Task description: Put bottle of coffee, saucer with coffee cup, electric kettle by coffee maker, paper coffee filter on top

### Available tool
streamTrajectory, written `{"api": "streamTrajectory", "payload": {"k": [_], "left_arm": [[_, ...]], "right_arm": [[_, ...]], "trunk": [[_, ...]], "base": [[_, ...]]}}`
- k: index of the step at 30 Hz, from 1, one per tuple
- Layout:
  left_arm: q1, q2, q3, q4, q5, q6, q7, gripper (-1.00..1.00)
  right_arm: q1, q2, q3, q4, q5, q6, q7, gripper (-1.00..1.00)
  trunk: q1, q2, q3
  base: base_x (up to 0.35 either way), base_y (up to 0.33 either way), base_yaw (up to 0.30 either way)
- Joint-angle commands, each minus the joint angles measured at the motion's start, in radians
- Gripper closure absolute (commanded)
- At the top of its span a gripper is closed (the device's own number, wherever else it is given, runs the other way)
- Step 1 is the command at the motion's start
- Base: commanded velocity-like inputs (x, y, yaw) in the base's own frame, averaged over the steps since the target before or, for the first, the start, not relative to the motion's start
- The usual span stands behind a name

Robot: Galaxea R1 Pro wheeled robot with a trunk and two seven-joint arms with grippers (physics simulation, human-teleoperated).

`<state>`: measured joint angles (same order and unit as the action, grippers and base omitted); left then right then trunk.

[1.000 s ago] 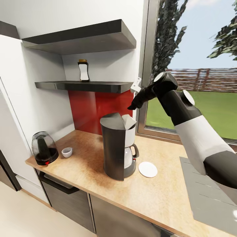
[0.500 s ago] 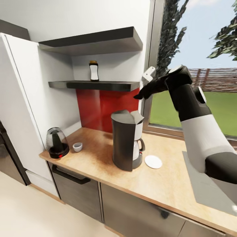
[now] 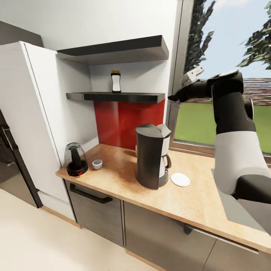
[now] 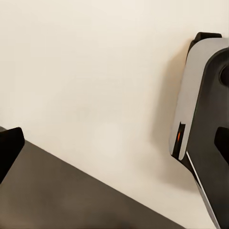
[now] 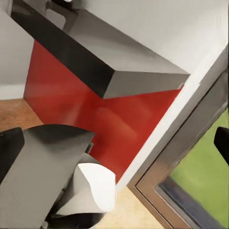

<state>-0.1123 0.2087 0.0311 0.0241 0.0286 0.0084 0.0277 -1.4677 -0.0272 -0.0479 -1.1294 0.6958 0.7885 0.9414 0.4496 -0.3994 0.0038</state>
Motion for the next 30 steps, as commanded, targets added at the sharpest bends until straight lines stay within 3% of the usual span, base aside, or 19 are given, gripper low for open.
{"api": "streamTrajectory", "payload": {"k": [1,5,7,8,9,10,11,13,15,17,18,19,23,26,30], "left_arm": [[-0.001,0.000,0.003,0.002,0.003,0.001,0.001,-1.00],[-0.001,0.001,0.003,-0.013,0.004,0.000,0.001,-1.00],[-0.001,0.001,0.004,-0.030,0.004,-0.011,0.001,-1.00],[-0.001,0.001,0.004,-0.031,0.004,-0.017,0.001,-1.00],[-0.001,0.001,0.006,-0.035,0.004,-0.047,0.001,-1.00],[-0.001,0.001,0.007,-0.035,0.004,-0.057,0.001,-1.00],[-0.001,0.001,0.008,-0.036,0.007,-0.091,0.001,-1.00],[-0.001,0.001,0.008,-0.036,0.009,-0.106,0.001,-1.00],[-0.001,0.002,0.008,-0.037,0.010,-0.110,0.001,-1.00],[-0.001,0.003,0.009,-0.037,0.011,-0.115,0.001,-1.00],[-0.001,0.003,0.009,-0.038,0.011,-0.116,0.001,-1.00],[-0.001,0.005,0.009,-0.038,0.012,-0.117,0.001,-1.00],[-0.001,0.008,0.009,-0.038,0.013,-0.118,0.001,-1.00],[-0.001,0.009,0.009,-0.039,0.013,-0.120,0.001,-1.00],[-0.001,0.009,0.010,-0.040,0.014,-0.119,0.001,-1.00]], "right_arm": [[0.000,0.000,-0.020,-0.017,0.009,0.002,0.010,-1.00],[0.000,0.002,-0.097,-0.068,0.009,0.003,-0.051,-1.00],[0.000,0.019,-0.112,-0.075,0.003,0.002,-0.225,-1.00],[-0.001,0.026,-0.114,-0.075,0.002,0.002,-0.261,-1.00],[-0.001,0.056,-0.116,-0.075,-0.003,0.002,-0.366,-1.00],[-0.001,0.067,-0.116,-0.075,-0.005,0.002,-0.400,-1.00],[-0.002,0.113,-0.117,-0.073,-0.022,0.001,-0.527,-1.00],[-0.004,0.150,-0.117,-0.069,-0.047,0.000,-0.641,-1.00],[-0.004,0.168,-0.115,-0.068,-0.062,0.000,-0.695,-1.00],[-0.005,0.202,-0.114,-0.067,-0.095,0.000,-0.800,-1.00],[-0.005,0.202,-0.114,-0.067,-0.103,0.000,-0.825,-1.00],[-0.005,0.202,-0.113,-0.066,-0.132,-0.001,-0.892,-1.00],[-0.005,0.202,-0.111,-0.068,-0.220,-0.001,-0.969,-1.00],[-0.005,0.202,-0.110,-0.069,-0.304,-0.002,-0.983,-1.00],[-0.005,0.202,-0.108,-0.071,-0.372,-0.002,-0.989,-1.00]], "trunk": [[0.000,-0.001,0.000],[0.000,-0.001,0.000],[0.000,-0.001,0.000],[0.000,-0.001,0.000],[0.000,-0.001,0.000],[0.000,-0.001,0.000],[0.000,-0.001,0.000],[0.000,-0.001,0.000],[0.000,-0.001,0.000],[0.000,-0.001,0.000],[0.000,-0.001,0.000],[0.000,-0.001,0.000],[0.000,-0.001,0.000],[0.000,-0.001,0.000],[0.000,-0.001,0.000]], "base": [[-0.007,0.008,0.000],[-0.002,0.003,0.000],[0.000,0.000,0.000],[0.000,0.000,0.000],[0.000,0.000,0.000],[0.000,0.000,0.000],[0.000,0.000,0.000],[0.000,0.000,0.000],[0.000,0.000,0.000],[0.000,0.000,0.000],[0.000,0.000,0.000],[0.000,0.000,0.000],[0.000,0.000,0.000],[0.000,0.000,0.000],[0.000,0.000,0.000]]}}
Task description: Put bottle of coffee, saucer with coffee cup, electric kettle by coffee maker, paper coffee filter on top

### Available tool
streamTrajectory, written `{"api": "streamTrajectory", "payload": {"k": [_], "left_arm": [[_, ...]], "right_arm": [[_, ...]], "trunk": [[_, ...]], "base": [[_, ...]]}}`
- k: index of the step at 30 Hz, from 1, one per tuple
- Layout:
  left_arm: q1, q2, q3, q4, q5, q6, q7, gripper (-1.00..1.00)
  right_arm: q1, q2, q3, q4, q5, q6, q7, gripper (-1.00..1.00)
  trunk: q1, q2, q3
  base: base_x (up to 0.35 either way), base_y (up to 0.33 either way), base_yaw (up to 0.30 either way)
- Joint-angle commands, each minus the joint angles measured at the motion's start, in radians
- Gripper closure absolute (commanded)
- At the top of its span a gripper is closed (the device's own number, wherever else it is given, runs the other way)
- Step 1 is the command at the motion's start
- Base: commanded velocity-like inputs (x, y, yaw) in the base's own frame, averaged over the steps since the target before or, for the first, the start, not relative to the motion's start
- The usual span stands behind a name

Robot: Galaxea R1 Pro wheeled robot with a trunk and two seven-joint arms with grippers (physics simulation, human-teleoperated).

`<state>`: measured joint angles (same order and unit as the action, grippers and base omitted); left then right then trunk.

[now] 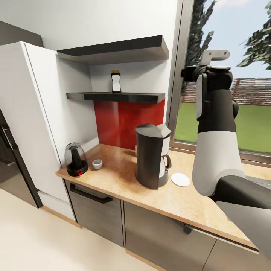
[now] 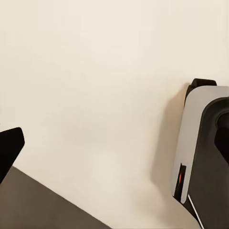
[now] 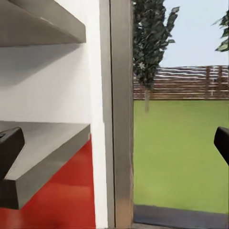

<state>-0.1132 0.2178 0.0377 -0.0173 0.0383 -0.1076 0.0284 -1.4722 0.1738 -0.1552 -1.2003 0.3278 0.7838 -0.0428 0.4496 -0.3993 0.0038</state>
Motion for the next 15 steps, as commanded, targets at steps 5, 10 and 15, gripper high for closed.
{"api": "streamTrajectory", "payload": {"k": [5,10,15], "left_arm": [[0.000,0.003,0.005,0.001,0.003,-0.003,0.001,-1.00],[0.000,0.004,0.006,0.000,0.003,-0.003,0.001,-1.00],[0.000,0.003,0.007,0.000,0.004,-0.003,0.001,-1.00]], "right_arm": [[0.000,0.001,0.000,-0.004,-0.029,0.002,-0.006,-1.00],[0.000,0.001,0.000,-0.011,-0.034,0.002,-0.006,-1.00],[0.000,0.001,0.001,-0.027,-0.035,0.003,-0.006,-1.00]], "trunk": [[0.000,-0.001,0.000],[0.000,-0.001,0.000],[0.000,-0.001,0.000]], "base": [[0.000,0.127,0.000],[0.000,0.276,0.000],[0.051,0.298,0.000]]}}
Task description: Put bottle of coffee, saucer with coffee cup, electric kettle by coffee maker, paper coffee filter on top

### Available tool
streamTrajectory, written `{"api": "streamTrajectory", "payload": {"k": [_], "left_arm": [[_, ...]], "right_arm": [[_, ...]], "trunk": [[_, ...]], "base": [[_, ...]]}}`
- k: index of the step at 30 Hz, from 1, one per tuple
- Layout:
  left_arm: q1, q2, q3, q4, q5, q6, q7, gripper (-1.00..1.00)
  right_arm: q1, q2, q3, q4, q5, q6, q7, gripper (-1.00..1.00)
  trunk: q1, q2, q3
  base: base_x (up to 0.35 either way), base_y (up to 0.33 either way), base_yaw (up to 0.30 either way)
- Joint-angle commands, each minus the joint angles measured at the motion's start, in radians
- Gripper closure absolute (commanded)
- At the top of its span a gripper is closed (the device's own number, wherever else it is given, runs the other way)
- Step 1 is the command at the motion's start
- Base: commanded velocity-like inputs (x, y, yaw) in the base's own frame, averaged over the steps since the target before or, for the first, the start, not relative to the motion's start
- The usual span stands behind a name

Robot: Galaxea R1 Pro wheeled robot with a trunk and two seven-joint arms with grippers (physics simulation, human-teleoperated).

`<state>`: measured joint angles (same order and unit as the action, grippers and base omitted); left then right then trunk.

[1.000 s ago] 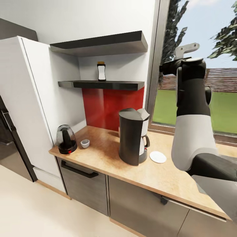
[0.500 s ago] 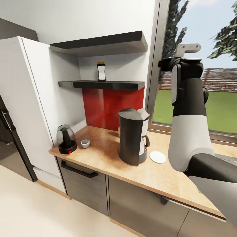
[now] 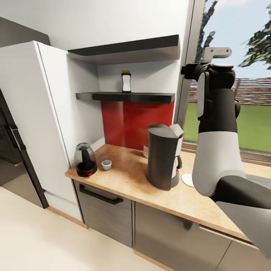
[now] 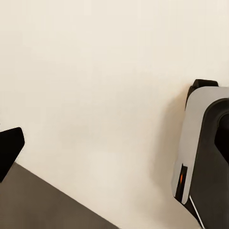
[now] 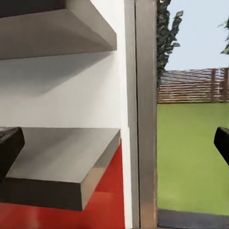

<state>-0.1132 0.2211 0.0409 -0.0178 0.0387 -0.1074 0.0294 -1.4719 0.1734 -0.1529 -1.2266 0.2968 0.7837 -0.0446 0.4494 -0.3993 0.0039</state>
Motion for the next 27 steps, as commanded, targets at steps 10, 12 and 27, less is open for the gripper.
{"api": "streamTrajectory", "payload": {"k": [10,12,27], "left_arm": [[0.000,0.000,0.002,0.003,0.004,-0.003,0.000,-1.00],[0.000,0.000,0.003,0.003,0.004,-0.003,0.000,-1.00],[0.000,-0.010,0.007,0.002,0.004,-0.003,0.000,-1.00]], "right_arm": [[-0.001,0.001,0.025,-0.005,-0.017,0.003,-0.005,-1.00],[-0.001,0.001,0.026,-0.005,-0.019,0.003,-0.005,-1.00],[-0.001,0.001,0.029,-0.006,-0.021,0.003,-0.005,-1.00]], "trunk": [[0.001,-0.001,0.000],[0.001,-0.001,0.000],[0.001,-0.001,0.000]], "base": [[0.092,0.301,0.000],[0.148,0.296,0.000],[0.227,0.260,0.000]]}}
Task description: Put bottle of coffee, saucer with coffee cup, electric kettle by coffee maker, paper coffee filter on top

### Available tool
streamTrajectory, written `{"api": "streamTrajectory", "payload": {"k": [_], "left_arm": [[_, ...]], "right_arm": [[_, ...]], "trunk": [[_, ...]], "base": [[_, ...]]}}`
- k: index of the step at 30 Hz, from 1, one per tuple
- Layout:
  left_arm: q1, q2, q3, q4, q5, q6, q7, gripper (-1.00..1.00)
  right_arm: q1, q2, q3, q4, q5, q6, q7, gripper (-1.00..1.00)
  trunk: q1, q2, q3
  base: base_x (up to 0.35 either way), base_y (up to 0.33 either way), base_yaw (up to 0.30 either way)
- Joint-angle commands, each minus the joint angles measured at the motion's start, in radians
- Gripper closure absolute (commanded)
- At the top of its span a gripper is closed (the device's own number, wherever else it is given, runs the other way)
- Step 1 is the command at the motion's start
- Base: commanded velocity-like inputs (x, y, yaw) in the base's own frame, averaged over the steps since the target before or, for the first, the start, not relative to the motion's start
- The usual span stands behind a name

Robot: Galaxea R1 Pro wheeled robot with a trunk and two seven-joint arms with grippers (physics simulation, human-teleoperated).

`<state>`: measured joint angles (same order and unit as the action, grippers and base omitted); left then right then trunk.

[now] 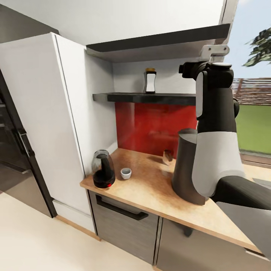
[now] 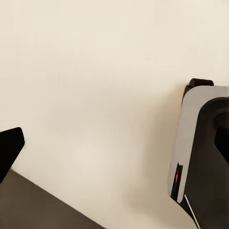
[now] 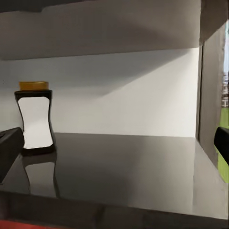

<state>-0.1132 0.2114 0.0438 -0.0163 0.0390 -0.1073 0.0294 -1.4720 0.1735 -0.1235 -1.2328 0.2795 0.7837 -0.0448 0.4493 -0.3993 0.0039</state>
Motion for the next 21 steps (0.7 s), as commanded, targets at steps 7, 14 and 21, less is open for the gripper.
{"api": "streamTrajectory", "payload": {"k": [7,14,21], "left_arm": [[0.000,-0.001,0.002,0.001,0.003,-0.003,0.000,-1.00],[0.000,0.000,-0.002,0.003,0.003,-0.003,0.000,-1.00],[0.000,0.001,-0.002,0.009,0.004,-0.003,0.000,-1.00]], "right_arm": [[-0.001,0.001,-0.001,0.004,-0.003,0.003,-0.004,-1.00],[-0.001,0.001,0.001,0.010,-0.003,0.003,-0.004,-1.00],[-0.001,0.001,0.057,0.046,-0.003,0.003,-0.009,-1.00]], "trunk": [[0.001,-0.001,0.000],[0.001,-0.001,0.000],[0.001,-0.001,0.000]], "base": [[0.155,0.299,0.000],[0.096,0.323,0.000],[0.088,0.293,0.000]]}}
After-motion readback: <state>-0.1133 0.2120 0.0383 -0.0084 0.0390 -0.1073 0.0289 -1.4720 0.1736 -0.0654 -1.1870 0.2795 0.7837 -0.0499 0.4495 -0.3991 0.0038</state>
